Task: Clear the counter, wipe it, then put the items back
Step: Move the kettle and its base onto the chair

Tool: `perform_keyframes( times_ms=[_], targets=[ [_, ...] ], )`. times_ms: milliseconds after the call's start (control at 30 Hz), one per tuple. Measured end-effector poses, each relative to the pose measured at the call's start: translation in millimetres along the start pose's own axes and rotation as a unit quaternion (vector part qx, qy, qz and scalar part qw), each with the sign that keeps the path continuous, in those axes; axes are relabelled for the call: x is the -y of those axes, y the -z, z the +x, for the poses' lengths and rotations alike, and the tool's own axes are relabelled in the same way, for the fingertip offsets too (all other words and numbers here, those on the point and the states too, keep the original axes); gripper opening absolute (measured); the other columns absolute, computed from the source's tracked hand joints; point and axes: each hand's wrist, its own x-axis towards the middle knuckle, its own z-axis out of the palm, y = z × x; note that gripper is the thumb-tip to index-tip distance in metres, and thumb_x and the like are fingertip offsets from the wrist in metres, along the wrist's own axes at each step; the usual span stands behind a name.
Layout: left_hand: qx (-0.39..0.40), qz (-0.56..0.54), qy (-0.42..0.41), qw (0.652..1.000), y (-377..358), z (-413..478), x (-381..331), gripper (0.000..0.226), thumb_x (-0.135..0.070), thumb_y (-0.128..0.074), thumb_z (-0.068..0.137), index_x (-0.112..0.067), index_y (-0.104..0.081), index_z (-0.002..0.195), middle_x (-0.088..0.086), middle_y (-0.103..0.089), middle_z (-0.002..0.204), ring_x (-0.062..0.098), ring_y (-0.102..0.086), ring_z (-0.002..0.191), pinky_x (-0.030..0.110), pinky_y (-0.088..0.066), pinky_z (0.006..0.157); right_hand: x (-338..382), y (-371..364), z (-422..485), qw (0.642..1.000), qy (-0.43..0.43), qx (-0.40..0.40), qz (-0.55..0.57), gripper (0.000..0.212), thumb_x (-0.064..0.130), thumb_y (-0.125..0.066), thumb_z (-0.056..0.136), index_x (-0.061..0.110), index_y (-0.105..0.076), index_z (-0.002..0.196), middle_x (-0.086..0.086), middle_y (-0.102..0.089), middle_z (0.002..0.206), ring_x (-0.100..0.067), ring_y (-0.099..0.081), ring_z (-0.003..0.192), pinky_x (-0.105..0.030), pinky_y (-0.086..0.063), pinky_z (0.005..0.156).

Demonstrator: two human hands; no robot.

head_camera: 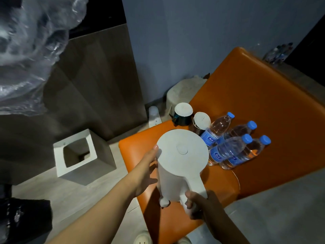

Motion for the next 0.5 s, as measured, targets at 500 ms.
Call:
perform_keyframes(
  times_ms=[500],
  targets=[
    [-0.011, 0.184, -0.021, 0.983, -6, -1, 9, 0.07, -0.03, -0.069, 0.084, -0.023, -0.026, 0.14, -0.008, -0.039, 0.124, 0.01, -0.042, 0.103, 0.024, -0.036, 0.085, -14, 6, 8, 0.985, -0.032, -0.05, -0.161, 0.017, 0.015, -0.07, 0.082, 0.012, -0.061, 0.097, -0.007, -0.066, 0.093, -0.015, -0.059, 0.08, -0.021, -0.047, 0.064]
  ],
)
